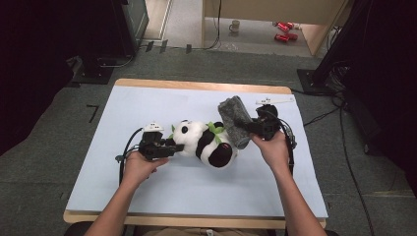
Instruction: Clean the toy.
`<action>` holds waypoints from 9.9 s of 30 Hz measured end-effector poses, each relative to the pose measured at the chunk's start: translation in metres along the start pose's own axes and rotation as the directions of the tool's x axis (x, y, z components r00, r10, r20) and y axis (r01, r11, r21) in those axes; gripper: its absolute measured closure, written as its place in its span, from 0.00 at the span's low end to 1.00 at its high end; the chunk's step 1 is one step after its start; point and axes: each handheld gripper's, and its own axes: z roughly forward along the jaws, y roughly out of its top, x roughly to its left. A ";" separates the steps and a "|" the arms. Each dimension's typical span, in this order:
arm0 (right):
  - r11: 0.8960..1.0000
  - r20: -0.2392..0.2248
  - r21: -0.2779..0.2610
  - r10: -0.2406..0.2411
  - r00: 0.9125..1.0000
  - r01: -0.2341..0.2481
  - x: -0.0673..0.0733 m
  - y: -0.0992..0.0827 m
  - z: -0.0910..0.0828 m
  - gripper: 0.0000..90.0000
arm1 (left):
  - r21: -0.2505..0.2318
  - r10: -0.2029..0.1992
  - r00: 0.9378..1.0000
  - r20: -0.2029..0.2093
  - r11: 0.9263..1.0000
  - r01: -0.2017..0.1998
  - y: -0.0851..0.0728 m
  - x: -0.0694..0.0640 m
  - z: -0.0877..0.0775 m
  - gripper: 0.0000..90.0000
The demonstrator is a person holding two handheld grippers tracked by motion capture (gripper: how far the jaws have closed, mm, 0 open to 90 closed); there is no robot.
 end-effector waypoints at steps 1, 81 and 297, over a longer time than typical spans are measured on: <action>1.000 0.021 0.021 -0.011 1.000 0.010 -0.001 -0.002 0.005 0.87 | 0.002 0.002 1.000 -0.003 1.000 -0.002 -0.001 -0.001 0.000 0.60; 0.985 0.002 0.156 -0.069 0.998 0.068 -0.008 -0.089 0.010 0.87 | 0.057 -0.063 0.998 0.029 0.997 0.061 0.014 0.008 0.012 0.60; 1.000 -0.029 0.012 -0.018 0.999 0.018 0.001 -0.009 -0.006 0.87 | -0.123 0.406 0.898 0.170 0.913 -0.389 0.050 0.007 0.048 0.16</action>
